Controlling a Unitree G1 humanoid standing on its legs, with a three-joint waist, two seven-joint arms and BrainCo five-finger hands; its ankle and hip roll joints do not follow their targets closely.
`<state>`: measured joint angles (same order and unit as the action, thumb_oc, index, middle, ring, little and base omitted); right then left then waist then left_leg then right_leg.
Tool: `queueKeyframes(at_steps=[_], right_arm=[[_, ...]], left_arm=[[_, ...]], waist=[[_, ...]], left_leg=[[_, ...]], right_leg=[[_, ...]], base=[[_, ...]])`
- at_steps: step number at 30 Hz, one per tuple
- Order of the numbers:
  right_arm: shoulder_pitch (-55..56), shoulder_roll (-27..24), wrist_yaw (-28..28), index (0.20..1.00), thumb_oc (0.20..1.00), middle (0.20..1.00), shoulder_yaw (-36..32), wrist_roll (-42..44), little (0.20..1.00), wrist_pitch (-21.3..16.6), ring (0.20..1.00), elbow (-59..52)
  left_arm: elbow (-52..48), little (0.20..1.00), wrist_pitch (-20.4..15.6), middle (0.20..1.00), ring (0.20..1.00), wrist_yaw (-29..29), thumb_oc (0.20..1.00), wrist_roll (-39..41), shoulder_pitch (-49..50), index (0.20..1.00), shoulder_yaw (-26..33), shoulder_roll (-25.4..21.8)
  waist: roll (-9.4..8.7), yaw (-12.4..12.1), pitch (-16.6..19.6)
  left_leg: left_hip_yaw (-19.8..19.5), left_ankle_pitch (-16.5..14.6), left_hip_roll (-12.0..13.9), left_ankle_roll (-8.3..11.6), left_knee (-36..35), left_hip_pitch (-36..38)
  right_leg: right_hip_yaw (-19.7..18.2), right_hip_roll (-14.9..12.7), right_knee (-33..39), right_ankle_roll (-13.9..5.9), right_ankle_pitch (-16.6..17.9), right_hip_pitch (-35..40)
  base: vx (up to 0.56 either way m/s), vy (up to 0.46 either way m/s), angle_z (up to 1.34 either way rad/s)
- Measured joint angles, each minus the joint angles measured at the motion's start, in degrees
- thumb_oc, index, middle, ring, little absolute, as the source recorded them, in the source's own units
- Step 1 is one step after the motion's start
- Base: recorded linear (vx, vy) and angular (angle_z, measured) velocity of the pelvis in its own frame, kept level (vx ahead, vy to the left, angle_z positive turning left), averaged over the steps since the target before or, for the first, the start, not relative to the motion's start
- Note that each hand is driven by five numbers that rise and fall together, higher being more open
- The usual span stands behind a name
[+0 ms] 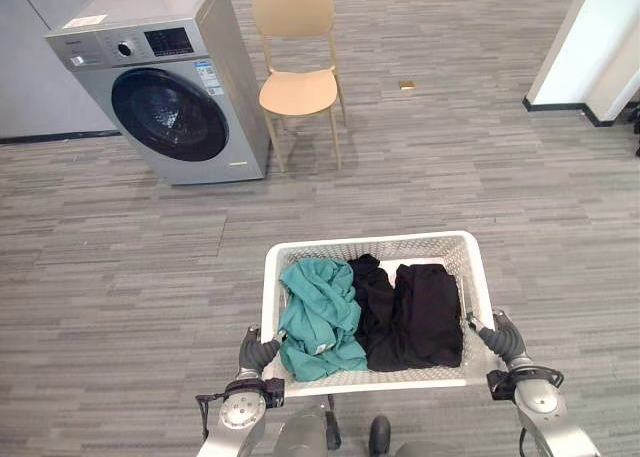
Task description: Grab the laundry basket,head to the washer,open it,put in the laundry and shut it.
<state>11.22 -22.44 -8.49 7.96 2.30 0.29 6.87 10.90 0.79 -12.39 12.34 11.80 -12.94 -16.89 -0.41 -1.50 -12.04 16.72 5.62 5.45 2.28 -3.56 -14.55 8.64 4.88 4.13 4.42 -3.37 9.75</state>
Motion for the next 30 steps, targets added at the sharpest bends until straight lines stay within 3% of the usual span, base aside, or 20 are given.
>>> queueKeyframes(at_steps=[4, 5, 7, 8, 10, 11, 13, 15, 16, 17, 20, 21, 22, 23, 24, 26, 27, 28, 29, 30], right_arm=[[1.20, -0.65, 0.11, 0.200, 0.200, 0.200, 0.26, -0.08, 0.200, 0.03, 0.200, -0.75], [1.88, -0.79, 0.16, 0.200, 0.200, 0.200, 0.36, -0.08, 0.200, 0.05, 0.200, -0.95], [2.47, -0.16, 0.00, 0.200, 0.200, 0.200, 0.25, -0.14, 0.200, 0.28, 0.200, -1.56], [2.67, -0.04, 0.04, 0.200, 0.200, 0.200, 0.21, -0.18, 0.200, 0.40, 0.200, -1.65], [2.56, 0.35, 0.05, 0.200, 0.200, 0.200, 0.42, -0.60, 0.200, 0.39, 0.200, -2.59], [2.47, 1.02, 0.00, 0.200, 0.200, 0.200, 0.04, -1.25, 0.200, 0.38, 0.200, -2.72], [2.05, 1.06, 0.06, 0.200, 0.200, 0.200, 0.31, -1.26, 0.200, 0.38, 0.200, -3.25], [0.89, 1.07, 0.06, 0.200, 0.200, 0.200, 0.41, -1.27, 0.200, 0.39, 0.200, -3.36], [1.07, 0.74, 0.08, 0.200, 0.200, 0.200, 0.65, -1.27, 0.200, 0.38, 0.200, -3.44], [1.09, 0.27, 0.07, 0.200, 0.200, 0.200, 0.96, -1.26, 0.200, 0.32, 0.200, -3.39], [1.66, 0.22, 0.23, 0.200, 0.200, 0.200, 1.47, -1.25, 0.200, 0.41, 0.200, -3.05], [2.50, 0.07, 0.97, 0.200, 0.200, 0.200, 1.47, -1.27, 0.200, 0.42, 0.200, -2.66], [2.98, -0.07, 1.26, 0.200, 0.200, 0.200, 1.40, -1.28, 0.200, 0.52, 0.200, -2.26], [2.62, -0.26, 1.32, 0.200, 0.200, 0.200, 1.30, -1.29, 0.200, 0.56, 0.200, -0.36], [2.51, 0.02, 1.39, 0.200, 0.200, 0.200, 1.22, -1.27, 0.200, 0.68, 0.200, 0.19], [4.94, -0.04, 2.06, 0.200, 0.200, 0.200, 0.63, -1.16, 0.200, 0.86, 0.200, 0.68], [4.62, -0.32, 2.38, 0.200, 0.200, 0.200, 0.39, -1.15, 0.200, 0.50, 0.200, 0.57], [3.10, 0.18, 2.37, 0.200, 0.200, 0.200, 0.30, -1.13, 0.200, 0.22, 0.200, 1.83], [2.08, 0.05, 2.57, 0.200, 0.200, 0.200, -0.70, -1.07, 0.200, 0.31, 0.200, 1.63], [2.18, -0.35, 2.66, 0.200, 0.200, 0.200, -0.75, -1.07, 0.200, 0.28, 0.200, 0.84]], left_arm=[[-0.33, 0.200, 0.21, 0.200, 0.200, 0.43, 0.200, -0.01, 1.73, 0.200, -0.01, 0.48], [-0.39, 0.200, 0.25, 0.200, 0.200, 0.58, 0.200, -0.01, 1.83, 0.200, -0.02, 0.49], [-0.24, 0.200, 0.73, 0.200, 0.200, 0.58, 0.200, -0.01, 0.85, 0.200, 0.07, 0.03], [-0.28, 0.200, 1.08, 0.200, 0.200, 0.88, 0.200, -0.02, 0.36, 0.200, -0.19, -0.84], [-0.86, 0.200, 1.05, 0.200, 0.200, 1.01, 0.200, -0.03, 0.00, 0.200, -0.18, -2.20], [-0.85, 0.200, 1.06, 0.200, 0.200, 1.00, 0.200, -0.03, -0.97, 0.200, -0.14, -2.67], [-1.17, 0.200, 0.90, 0.200, 0.200, 1.02, 0.200, -0.04, -2.57, 0.200, 0.25, -3.49], [-1.05, 0.200, 0.90, 0.200, 0.200, 1.14, 0.200, -0.02, -2.88, 0.200, 0.94, -3.58], [-1.01, 0.200, 0.86, 0.200, 0.200, 1.34, 0.200, -0.02, -2.74, 0.200, 0.94, -3.54], [-0.98, 0.200, 0.56, 0.200, 0.200, 1.31, 0.200, -0.01, -2.33, 0.200, 1.04, -3.16], [-0.87, 0.200, 0.52, 0.200, 0.200, 1.35, 0.200, -0.02, -0.81, 0.200, 1.02, -3.26], [-0.86, 0.200, 0.52, 0.200, 0.200, 1.42, 0.200, -0.04, 0.67, 0.200, 0.70, -3.08], [-0.80, 0.200, 0.55, 0.200, 0.200, 1.43, 0.200, -0.06, 1.45, 0.200, -0.01, -3.34], [-0.50, 0.200, 0.65, 0.200, 0.200, 1.41, 0.200, -0.09, 2.91, 0.200, -0.22, -1.78], [-0.44, 0.200, 0.79, 0.200, 0.200, 1.38, 0.200, -0.17, 2.95, 0.200, -0.05, -1.31], [0.34, 0.200, 1.03, 0.200, 0.200, 1.44, 0.200, -0.23, 2.17, 0.200, -0.65, -0.86], [0.26, 0.200, 0.89, 0.200, 0.200, 1.46, 0.200, -0.25, 2.29, 0.200, -0.59, -0.60], [0.38, 0.200, 0.89, 0.200, 0.200, 1.43, 0.200, -0.24, 2.06, 0.200, -0.41, -0.27], [0.23, 0.200, 0.91, 0.200, 0.200, 1.47, 0.200, -0.24, 0.74, 0.200, -0.31, -0.17], [0.08, 0.200, 0.88, 0.200, 0.200, 1.49, 0.200, -0.24, 0.61, 0.200, -0.26, -0.14]], waist=[[1.44, -0.22, 2.05], [1.57, -0.27, 2.69], [0.00, 0.20, 3.02], [-0.26, 0.36, 3.19], [-1.41, 0.14, 3.02], [-1.09, 1.29, 2.87], [-0.72, 1.53, 2.49], [0.55, 2.46, 1.34], [0.55, 3.14, 1.34], [0.65, 3.22, 0.79], [-0.86, 4.64, 0.03], [-2.05, 4.84, 0.27], [-2.82, 5.14, 0.45], [-1.02, 5.28, 0.35], [-0.31, 5.41, 0.01], [-0.59, 6.21, 0.38], [-0.32, 5.33, 0.61], [-0.06, 5.61, 0.44], [-0.27, 5.72, 0.45], [-0.37, 4.97, 0.40]], left_leg=[[-0.39, 0.96, -1.64, -2.24, 4.27, 0.40], [-1.38, 3.98, -2.29, -5.07, 4.36, 1.06], [-0.88, 3.06, -5.35, -8.36, 4.63, 3.32], [-1.48, 3.05, -6.12, -8.62, 4.13, 5.33], [-2.60, -1.99, -8.68, -10.94, 3.76, 9.61], [-4.04, -1.58, -9.49, -9.87, 2.87, 12.02], [-5.44, -4.44, -9.60, -11.51, 1.60, 15.20], [-6.56, -4.32, -8.35, -9.30, 1.42, 17.89], [-6.73, -5.18, -8.39, -10.30, 1.64, 18.75], [-7.61, -8.94, -7.74, -10.24, 1.46, 21.17], [-10.16, -10.80, -7.95, -7.81, 1.36, 24.17], [-12.06, -14.43, -7.96, -7.19, 1.97, 25.59], [-12.89, -14.99, -8.25, -5.61, 1.90, 27.43], [-13.80, -17.20, -6.34, -4.34, 2.00, 29.86], [-15.32, -17.80, -4.67, -2.93, 4.02, 29.72], [-17.10, -17.14, -3.36, -0.48, 12.04, 29.58], [-17.19, -16.27, -3.08, 0.19, 14.78, 29.34], [-17.18, -16.22, -2.38, 0.76, 19.45, 27.41], [-16.75, -14.38, -1.24, 2.13, 34.70, 19.22], [-15.36, -14.54, -0.69, 2.05, 38.12, 17.17]], right_leg=[[-1.48, -0.74, -2.28, -3.31, -5.86, 5.10], [-1.49, -1.29, -4.31, -4.46, -8.05, 5.40], [-1.34, -5.02, -16.27, -7.23, -11.01, 1.28], [-0.82, -7.63, -31.50, -8.88, -12.09, -4.12], [-1.05, -12.84, -46.19, -10.70, -10.98, -9.82], [-2.08, -14.09, -49.92, -10.34, -11.19, -11.98], [-2.97, -13.68, -50.70, -10.27, -11.30, -18.24], [-2.58, -11.54, -44.49, -9.25, -11.78, -23.12], [-2.40, -11.11, -42.61, -9.90, -11.32, -25.39], [-1.60, -9.39, -35.16, -10.83, -9.79, -29.17], [-3.34, -8.57, -21.24, -11.80, -4.22, -31.81], [-3.96, -8.25, -14.75, -13.07, -2.53, -32.52], [-3.04, -8.86, -12.68, -11.89, -0.91, -31.49], [-1.30, -7.34, -15.77, -11.46, 3.27, -31.10], [-1.32, -6.81, -17.61, -11.03, 3.70, -30.46], [-1.97, -5.72, -20.18, -7.17, 6.54, -26.29], [-1.49, -5.04, -20.06, -1.68, 5.31, -24.79], [-0.77, -4.88, -19.92, -1.56, 3.86, -23.59], [0.71, -4.80, -17.34, -0.77, 3.29, -21.21], [0.70, -4.56, -16.27, -0.57, 3.17, -20.12]], base=[[0.44, 0.174, -0.27], [0.36, 0.248, 0.03], [0.41, 0.275, 0.08], [0.35, 0.182, 0.04], [0.46, 0.188, 0.04], [0.45, 0.125, 0.36], [0.38, 0.065, 0.32], [0.43, 0.034, 0.35], [0.57, 0.017, 0.49], [0.26, -0.014, 0.37], [0.46, -0.064, 0.65], [0.29, -0.054, 0.75], [0.44, -0.123, 0.59], [0.45, -0.156, 0.48], [0.44, -0.158, 0.99], [0.36, -0.187, 1.00], [0.39, -0.231, 0.37], [0.27, -0.155, 0.50], [0.27, -0.128, 0.44], [0.26, -0.091, 0.32]])
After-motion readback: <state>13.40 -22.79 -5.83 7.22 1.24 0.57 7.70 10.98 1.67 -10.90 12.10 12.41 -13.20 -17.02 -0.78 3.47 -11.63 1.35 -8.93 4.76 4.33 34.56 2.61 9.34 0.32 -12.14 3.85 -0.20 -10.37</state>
